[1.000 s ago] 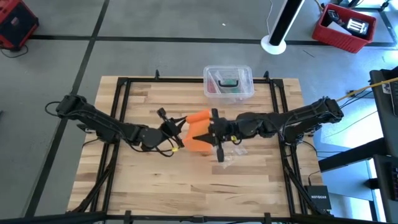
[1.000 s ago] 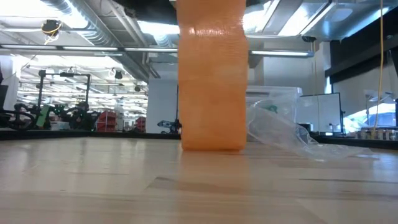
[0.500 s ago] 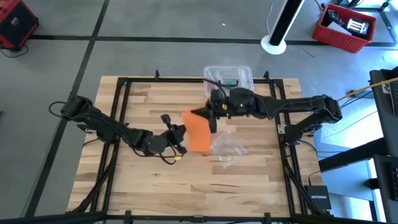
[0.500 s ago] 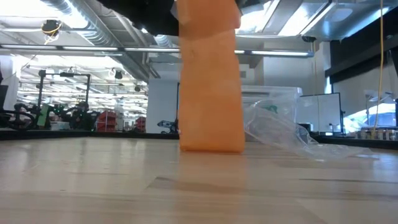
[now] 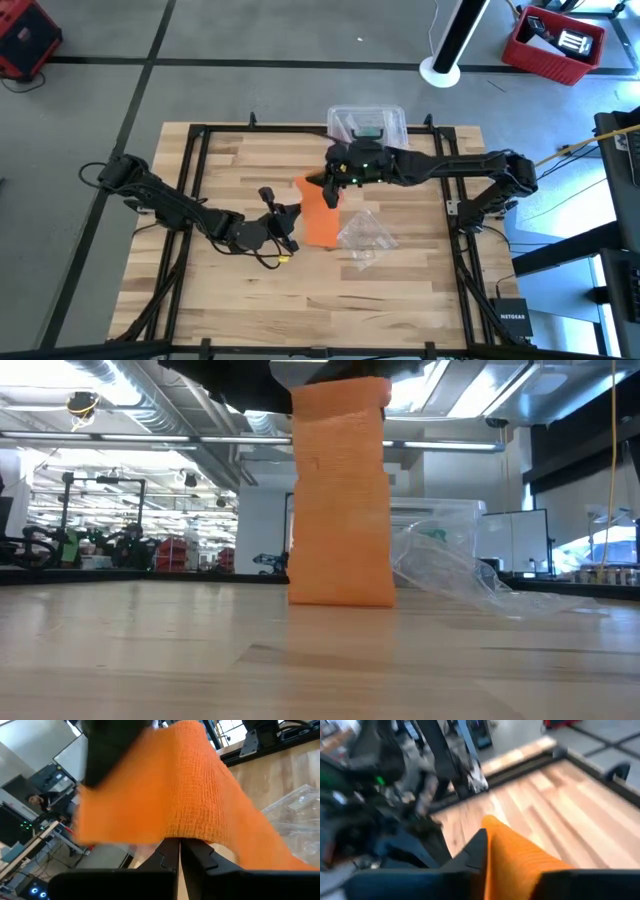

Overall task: Roll bandage
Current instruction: Roll the orange bandage

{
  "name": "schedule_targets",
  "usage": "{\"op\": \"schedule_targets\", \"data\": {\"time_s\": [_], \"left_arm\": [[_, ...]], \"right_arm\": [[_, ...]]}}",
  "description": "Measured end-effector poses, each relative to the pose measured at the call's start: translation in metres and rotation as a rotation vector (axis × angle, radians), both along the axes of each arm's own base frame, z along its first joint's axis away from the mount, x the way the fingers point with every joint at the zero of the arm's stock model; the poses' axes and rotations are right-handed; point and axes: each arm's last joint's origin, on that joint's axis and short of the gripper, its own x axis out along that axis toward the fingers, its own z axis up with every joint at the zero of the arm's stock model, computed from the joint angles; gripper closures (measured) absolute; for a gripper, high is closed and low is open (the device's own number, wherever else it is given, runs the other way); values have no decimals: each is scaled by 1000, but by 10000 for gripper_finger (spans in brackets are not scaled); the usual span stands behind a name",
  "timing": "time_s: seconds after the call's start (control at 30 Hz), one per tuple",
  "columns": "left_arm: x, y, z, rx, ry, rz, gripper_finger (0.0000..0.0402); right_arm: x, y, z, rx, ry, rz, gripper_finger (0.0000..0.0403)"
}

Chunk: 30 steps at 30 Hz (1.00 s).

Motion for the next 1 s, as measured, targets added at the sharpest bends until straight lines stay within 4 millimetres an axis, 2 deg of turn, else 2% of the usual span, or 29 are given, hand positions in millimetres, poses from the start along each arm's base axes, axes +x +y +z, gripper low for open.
{"op": "schedule_targets", "data": {"time_s": [0.23, 0.43, 0.67, 0.87, 1.0], "left_arm": [[-1, 0, -5, -96, -22, -14, 401], [-4, 4, -14, -218, -40, 42, 401], [-3, 12, -24, -397, -37, 36, 401], [2, 15, -26, -451, -10, -35, 401], [3, 18, -27, -469, 10, -62, 401]], "right_arm": [[-4, -13, -16, 13, 142, -41, 218], [-11, -18, -26, 26, 268, -57, 160], [-12, -17, -27, 26, 281, -57, 143], [-4, -18, -22, -28, 185, -33, 142], [4, -18, -30, -2, 180, 18, 142]]}}
